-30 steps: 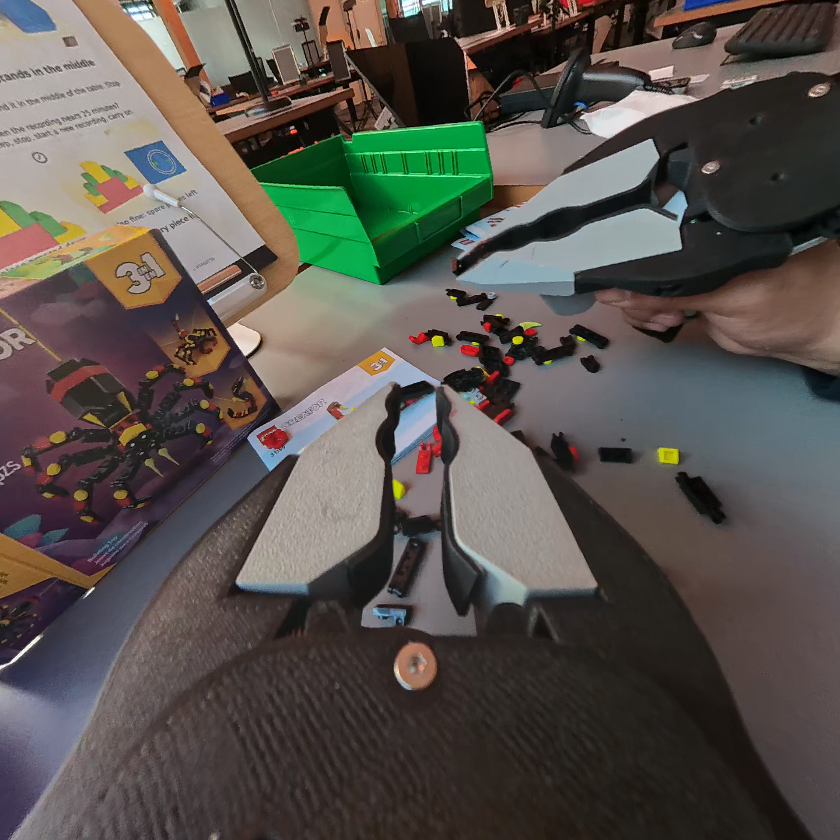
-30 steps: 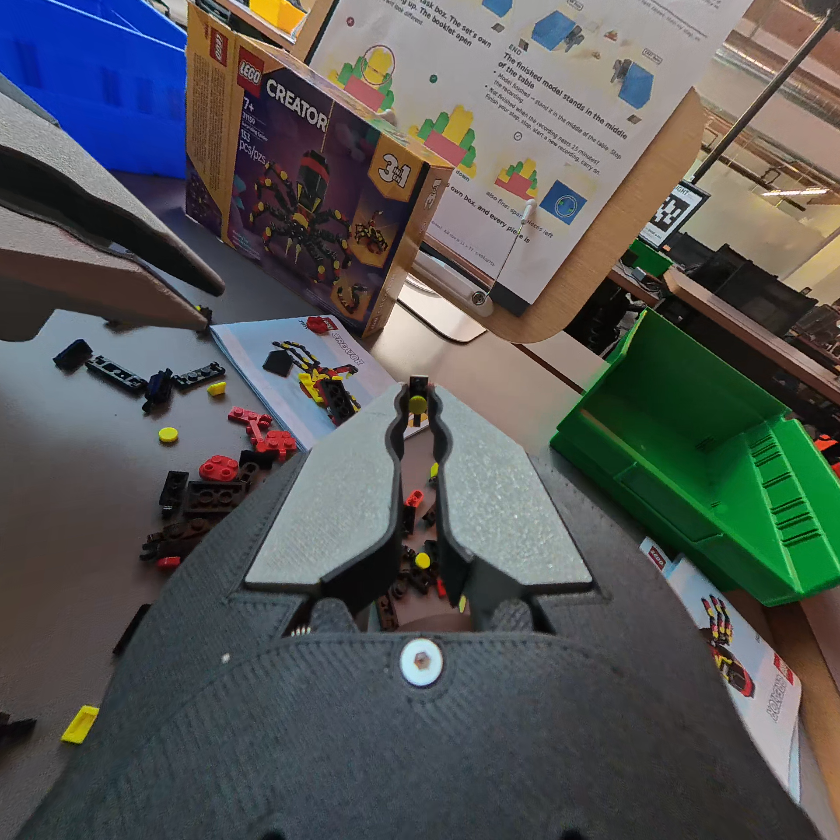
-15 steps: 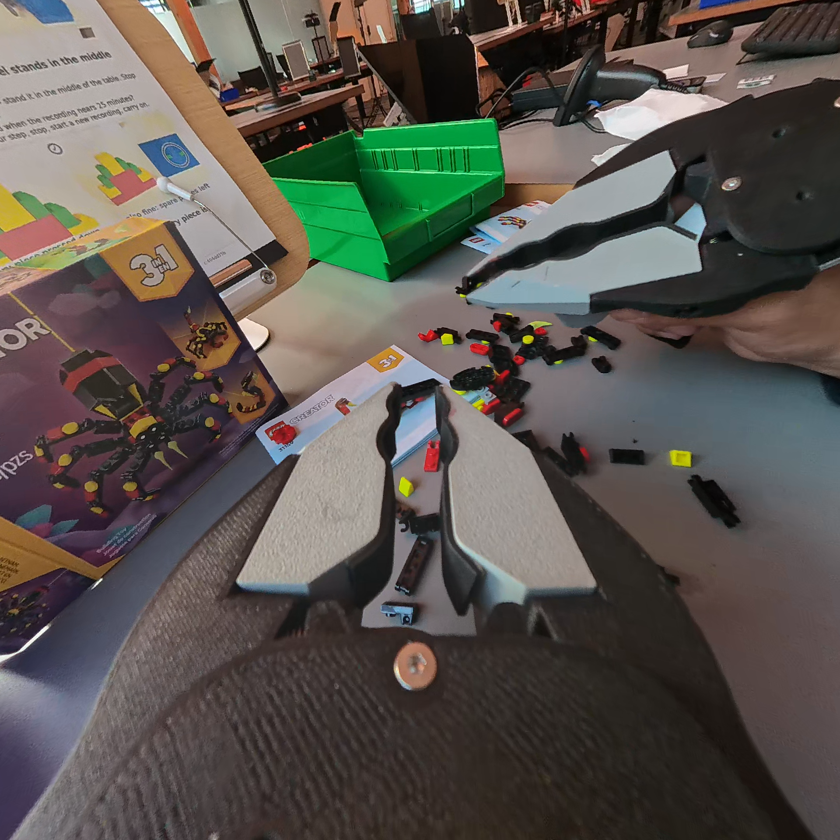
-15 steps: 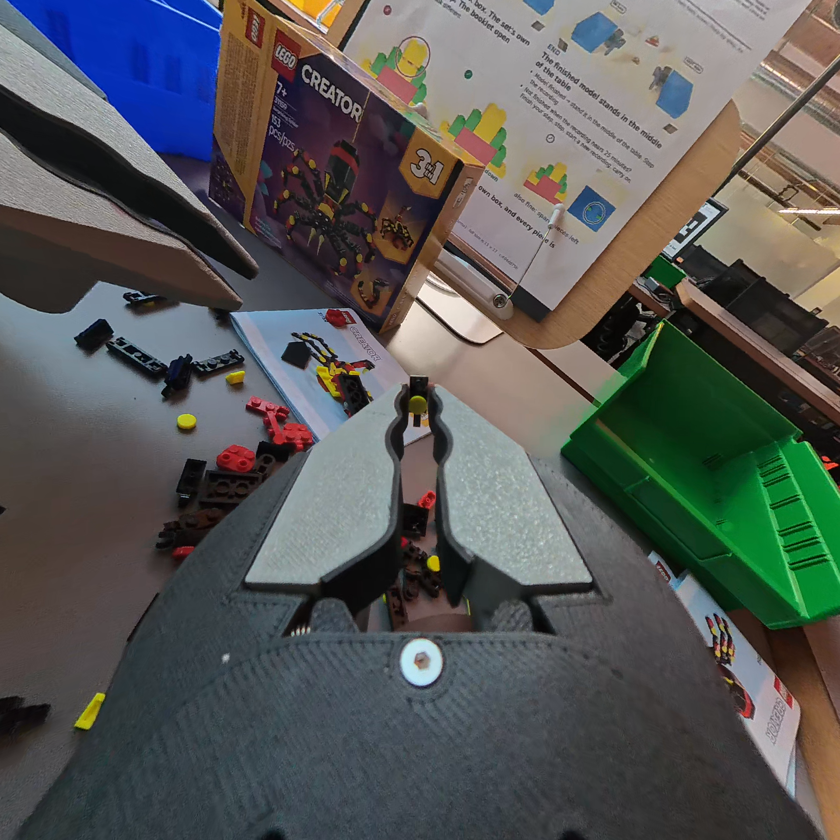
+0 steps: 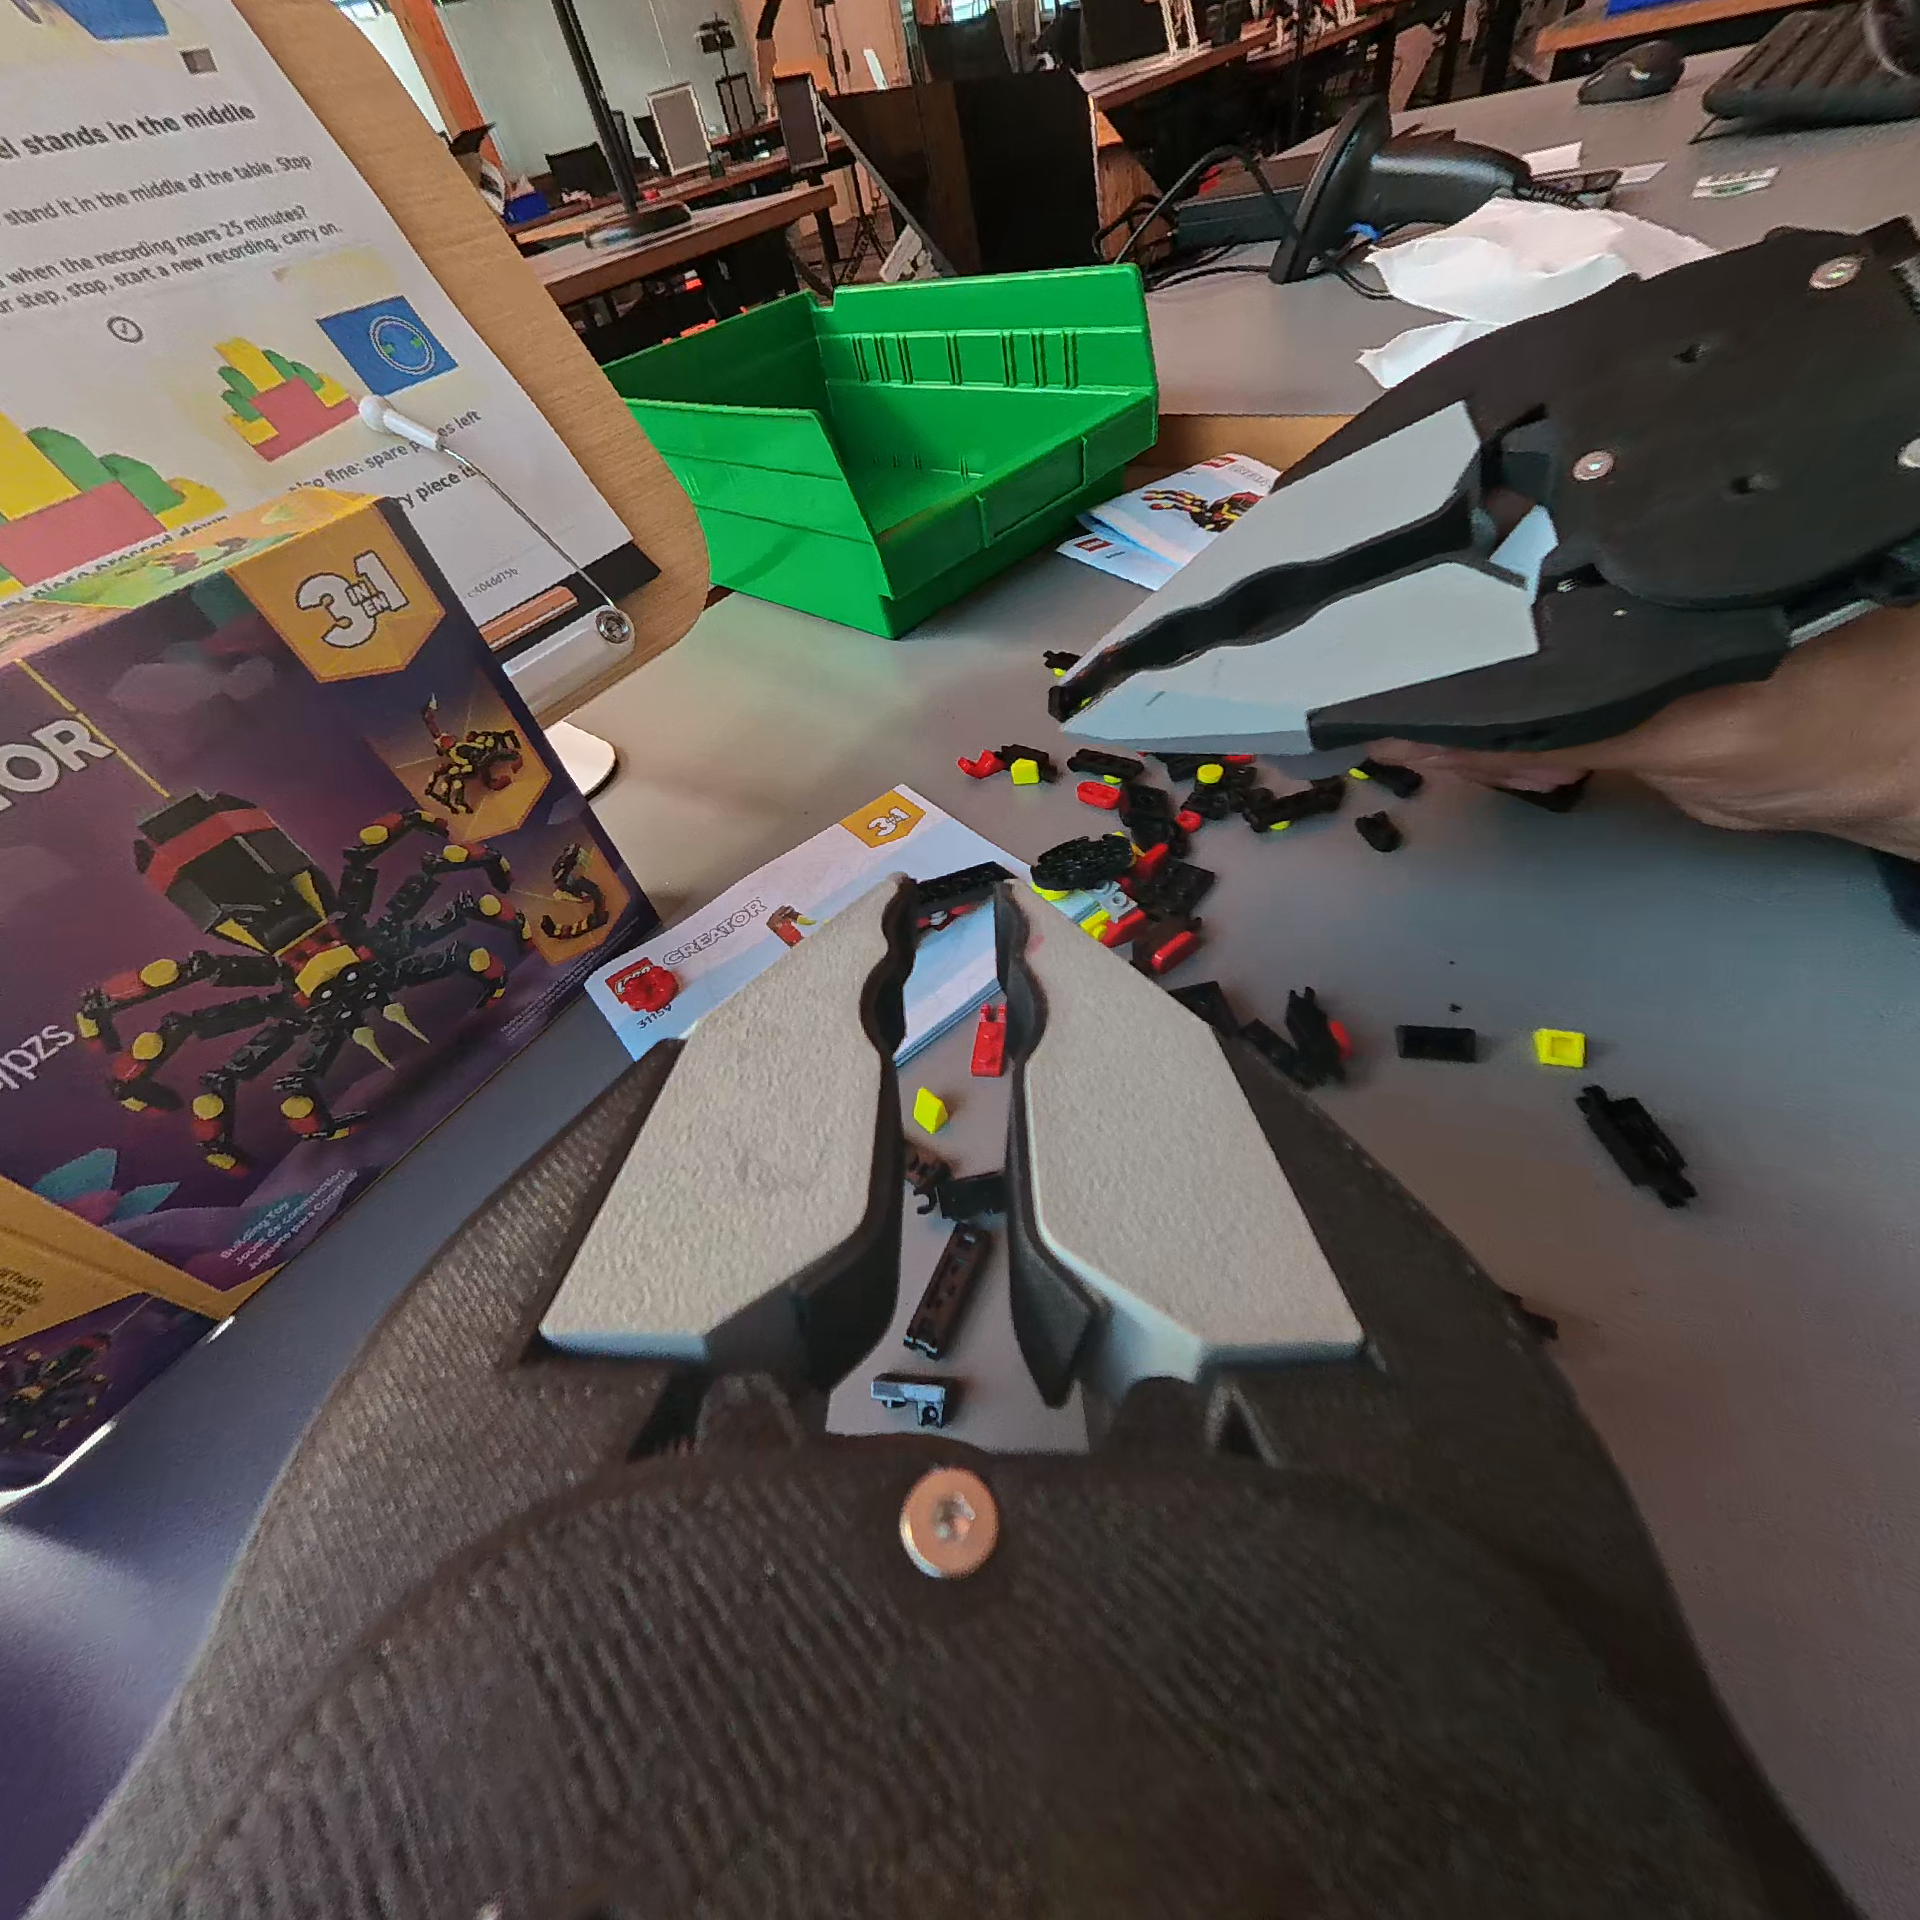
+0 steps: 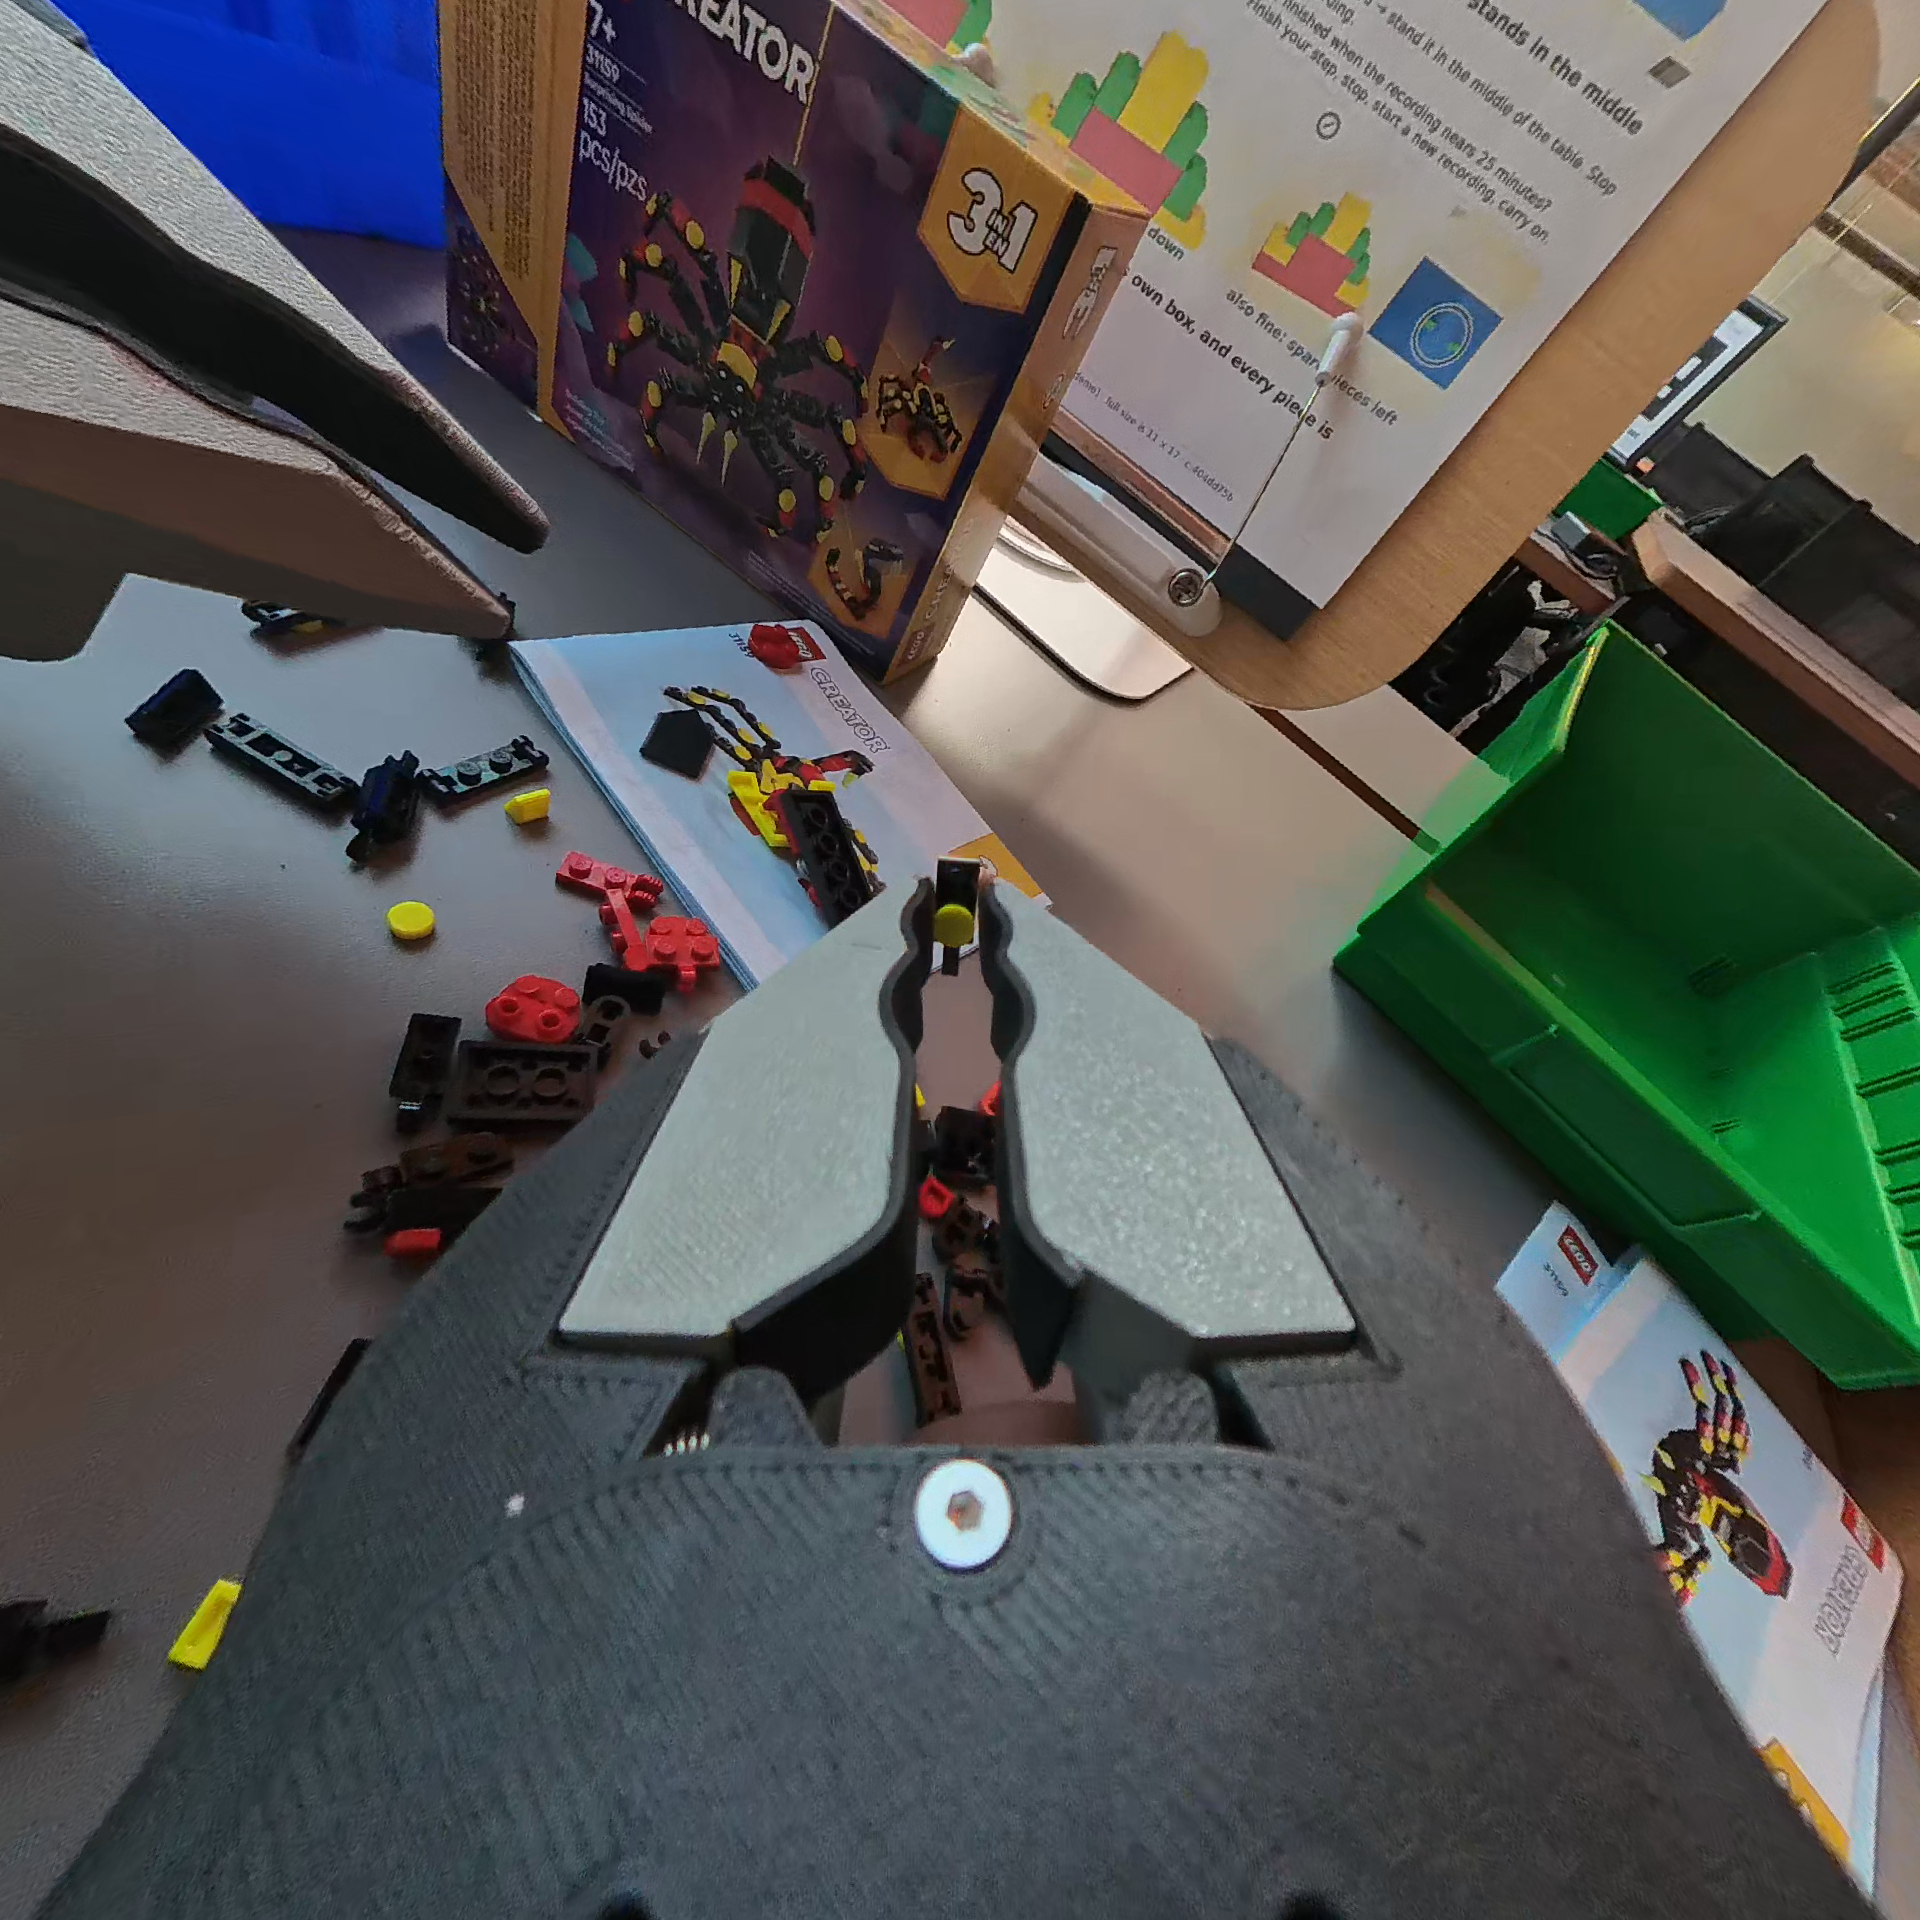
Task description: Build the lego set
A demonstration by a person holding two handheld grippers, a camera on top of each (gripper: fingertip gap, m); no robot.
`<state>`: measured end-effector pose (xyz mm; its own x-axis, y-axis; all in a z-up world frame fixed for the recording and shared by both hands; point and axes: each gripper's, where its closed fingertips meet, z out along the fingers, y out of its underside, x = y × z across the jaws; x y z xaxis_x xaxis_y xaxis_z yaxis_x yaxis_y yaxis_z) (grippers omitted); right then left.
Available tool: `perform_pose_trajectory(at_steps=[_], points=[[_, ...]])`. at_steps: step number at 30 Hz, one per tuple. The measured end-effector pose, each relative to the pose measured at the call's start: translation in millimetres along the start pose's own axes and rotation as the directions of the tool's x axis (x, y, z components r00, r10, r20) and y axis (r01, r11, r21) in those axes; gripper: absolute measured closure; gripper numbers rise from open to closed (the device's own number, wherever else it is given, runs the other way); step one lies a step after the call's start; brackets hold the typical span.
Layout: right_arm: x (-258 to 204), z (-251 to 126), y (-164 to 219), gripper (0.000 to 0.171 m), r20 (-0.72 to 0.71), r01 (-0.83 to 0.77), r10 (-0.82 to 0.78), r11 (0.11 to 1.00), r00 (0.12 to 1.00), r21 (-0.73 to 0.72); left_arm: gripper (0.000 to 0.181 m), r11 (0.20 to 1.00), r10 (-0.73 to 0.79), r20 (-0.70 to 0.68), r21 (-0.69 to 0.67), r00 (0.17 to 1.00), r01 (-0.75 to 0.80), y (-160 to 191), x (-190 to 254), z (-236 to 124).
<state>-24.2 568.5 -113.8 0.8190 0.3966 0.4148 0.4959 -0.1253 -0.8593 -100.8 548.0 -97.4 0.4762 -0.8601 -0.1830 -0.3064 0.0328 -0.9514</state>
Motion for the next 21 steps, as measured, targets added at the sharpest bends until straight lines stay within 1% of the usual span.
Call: perform_pose_trajectory(at_steps=[4, 7, 13, 16, 21], points=[[-0.8, 1.0, 1.1, 0.164, 0.003, 0.005, -0.005, 1.0, 1.0, -0.009, 0.17, 1.0, 0.004, -0.002, 0.0, 1.0, -0.004, -0.1, 0.9, 0.2], [0.3, 1.6, 3.4, 0.156, -0.003, 0.006, -0.006, 1.0, 1.0, -0.023, 0.17, 1.0, 0.008, 0.001, -0.004, 1.0, -0.008, 0.7, 0.9, 0.4], [1.6, 0.3, 2.4, 0.156, -0.008, -0.002, 0.002, 1.0, 1.0, -0.014, 0.17, 1.0, 0.01, 0.006, -0.002, 1.0, -0.01, 0.6, 0.2, -0.4], [1.7, 0.5, 2.0, 0.15, -0.014, 0.002, -0.002, 1.0, 1.0, -0.012, 0.17, 1.0, 0.012, 0.006, -0.003, 1.0, -0.012, 0.6, 0.6, -0.3], [4.9, -0.6, -0.1, 0.15, -0.027, -0.012, 0.013, 1.0, 1.0, 0.004, 0.17, 1.0, 0.017, 0.005, -0.001, 1.0, -0.017, 0.0, 1.4, -0.3]])
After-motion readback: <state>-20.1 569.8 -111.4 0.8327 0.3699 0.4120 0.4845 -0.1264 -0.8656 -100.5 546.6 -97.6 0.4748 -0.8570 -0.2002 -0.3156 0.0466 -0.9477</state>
